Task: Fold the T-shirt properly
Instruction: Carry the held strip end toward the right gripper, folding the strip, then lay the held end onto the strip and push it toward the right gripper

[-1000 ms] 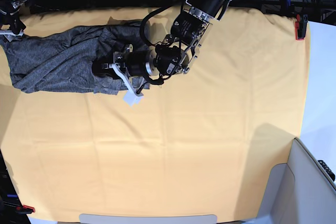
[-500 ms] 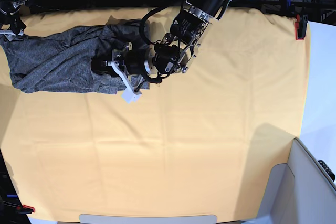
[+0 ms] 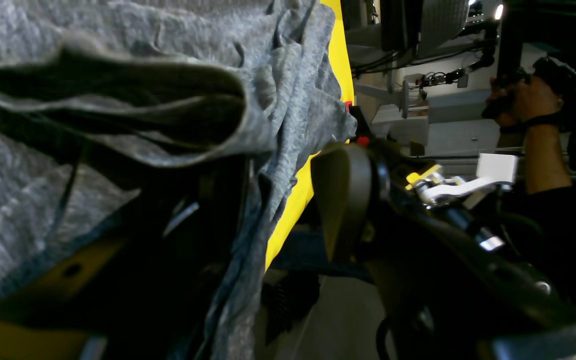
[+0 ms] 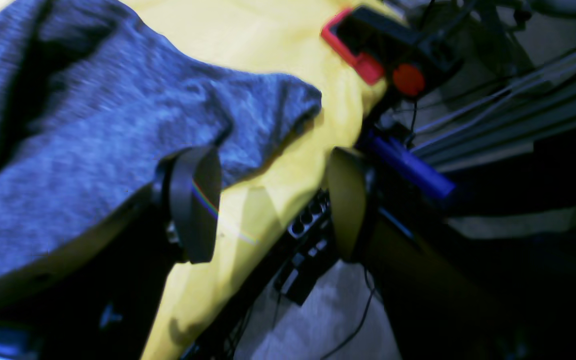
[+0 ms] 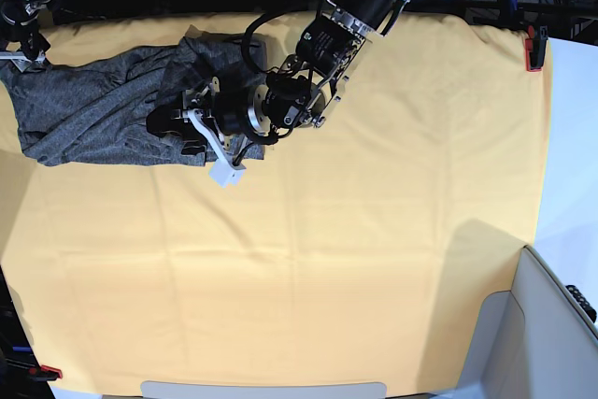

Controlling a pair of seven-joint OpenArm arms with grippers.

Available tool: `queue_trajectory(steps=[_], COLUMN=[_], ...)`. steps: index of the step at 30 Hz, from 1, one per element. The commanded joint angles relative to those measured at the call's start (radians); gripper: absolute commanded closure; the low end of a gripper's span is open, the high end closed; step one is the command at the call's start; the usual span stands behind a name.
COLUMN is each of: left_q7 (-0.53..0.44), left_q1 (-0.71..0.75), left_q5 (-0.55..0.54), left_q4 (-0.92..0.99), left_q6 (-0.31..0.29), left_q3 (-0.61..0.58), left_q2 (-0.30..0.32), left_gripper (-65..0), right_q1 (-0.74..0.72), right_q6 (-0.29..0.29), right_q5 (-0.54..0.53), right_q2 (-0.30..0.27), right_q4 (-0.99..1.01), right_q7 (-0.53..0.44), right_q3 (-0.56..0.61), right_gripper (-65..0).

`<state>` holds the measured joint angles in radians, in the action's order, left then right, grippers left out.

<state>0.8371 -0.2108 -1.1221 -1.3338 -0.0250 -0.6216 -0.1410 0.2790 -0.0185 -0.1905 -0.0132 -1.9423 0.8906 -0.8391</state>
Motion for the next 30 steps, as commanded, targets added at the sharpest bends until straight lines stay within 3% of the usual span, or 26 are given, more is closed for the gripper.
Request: queue_trajectory(steps=[1, 4, 9, 16, 20, 25, 28, 30], left_q7=[-0.005, -0.005, -0.002, 0.054, 0.063, 0.054, 0.054, 0.054], left_q1=[-0.034, -0.039, -0.035, -0.062, -0.062, -0.06, -0.057, -0.055], left_q5=[-0.023, -0.025, -0.025, -0.02, -0.019, -0.019, -0.019, -0.008], left_q4=[-0.022, -0.049, -0.18, -0.243, -0.281, -0.298, -0.298, -0.298], left_q6=[-0.011, -0.011, -0.016, -0.013, -0.005, 0.176, 0.239, 0.251], left_q3=[0.001, -0.007, -0.031, -0.126, -0.123, -0.117, -0.119, -0.119], left_q2=[-0.016, 0.002, 0.05, 0.054, 0.131, 0.22, 0.235, 0.238], left_gripper=[-26.7, -25.8, -17.8, -12.2, -4.0, -3.4, -3.4, -3.4], right_q1=[-0.002, -0.002, -0.002, -0.017, -0.016, -0.017, -0.016, -0.016], right_q6=[0.001, 0.001, 0.001, 0.001, 0.001, 0.001, 0.001, 0.001], right_q5=[0.004, 0.004, 0.004, 0.004, 0.004, 0.004, 0.004, 0.004], right_q2=[-0.014, -0.012, -0.012, -0.012, -0.014, -0.012, -0.012, -0.011], right_q4=[-0.018, -0.018, -0.003, 0.037, 0.036, 0.031, 0.024, 0.008], right_q7=[-0.024, -0.024, -0.024, -0.024, -0.024, -0.024, -0.024, -0.024], right_q3=[-0.003, -0.003, -0.003, 0.03, 0.06, 0.09, 0.111, 0.116], right_gripper=[-34.5, -34.5, -34.5, -34.5, -34.5, -34.5, -34.4, -34.4])
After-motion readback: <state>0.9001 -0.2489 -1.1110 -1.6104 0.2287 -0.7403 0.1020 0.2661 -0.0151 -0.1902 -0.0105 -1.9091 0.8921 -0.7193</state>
